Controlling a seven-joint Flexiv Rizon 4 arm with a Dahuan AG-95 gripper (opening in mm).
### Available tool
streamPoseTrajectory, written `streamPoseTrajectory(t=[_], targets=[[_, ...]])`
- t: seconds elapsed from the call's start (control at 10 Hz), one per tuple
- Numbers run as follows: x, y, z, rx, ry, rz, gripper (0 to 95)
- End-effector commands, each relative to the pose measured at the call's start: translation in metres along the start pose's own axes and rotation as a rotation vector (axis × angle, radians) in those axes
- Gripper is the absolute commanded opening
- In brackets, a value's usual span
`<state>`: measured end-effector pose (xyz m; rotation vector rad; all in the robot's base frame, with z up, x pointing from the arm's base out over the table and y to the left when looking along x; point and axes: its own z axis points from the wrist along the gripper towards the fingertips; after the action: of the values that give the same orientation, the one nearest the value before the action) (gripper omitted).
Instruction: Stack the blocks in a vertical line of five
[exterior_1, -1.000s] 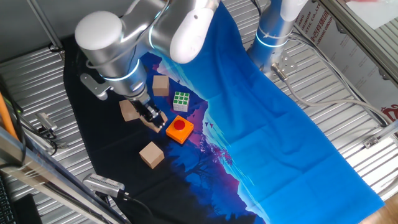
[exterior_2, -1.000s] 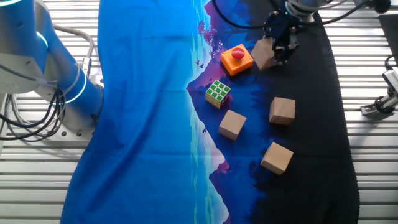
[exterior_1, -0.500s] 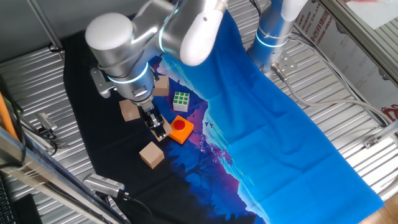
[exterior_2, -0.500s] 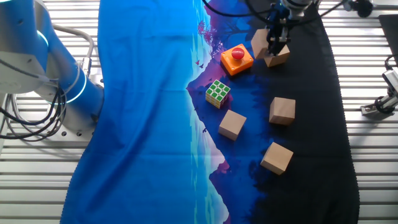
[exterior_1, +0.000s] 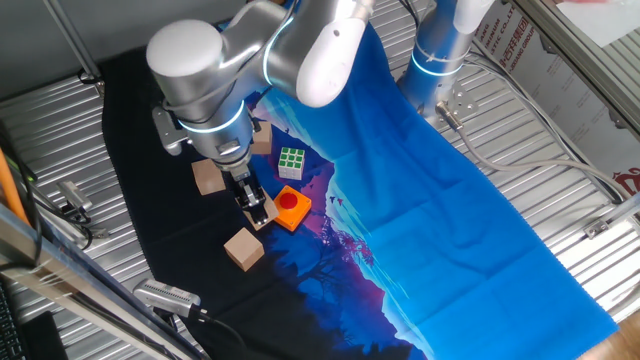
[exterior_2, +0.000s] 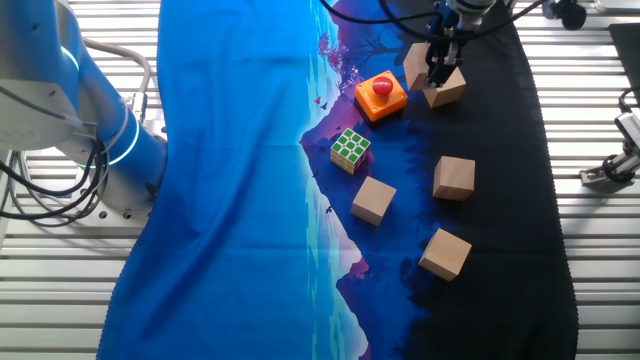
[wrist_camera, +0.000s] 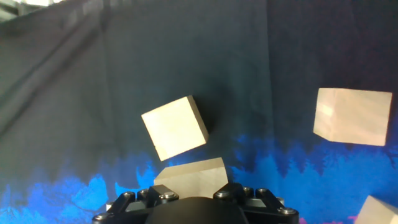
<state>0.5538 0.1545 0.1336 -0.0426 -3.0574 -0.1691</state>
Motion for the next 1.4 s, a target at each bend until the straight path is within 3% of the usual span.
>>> streamPoseTrajectory(t=[0.1, 0.8, 1.2, 1.4], targets=[[-0.0014, -0.0002, 0.0006, 0.003, 0.002, -0.004, 0.0], [-0.0014, -0.0001, 0.0005, 0.008, 0.008, -0.005, 0.0], [-0.0014, -0.0001, 0.0005, 0.015, 0.035, -0.026, 0.0], [-0.0014, -0.0001, 0.0005, 0.015, 0.034, -0.043, 0.0]])
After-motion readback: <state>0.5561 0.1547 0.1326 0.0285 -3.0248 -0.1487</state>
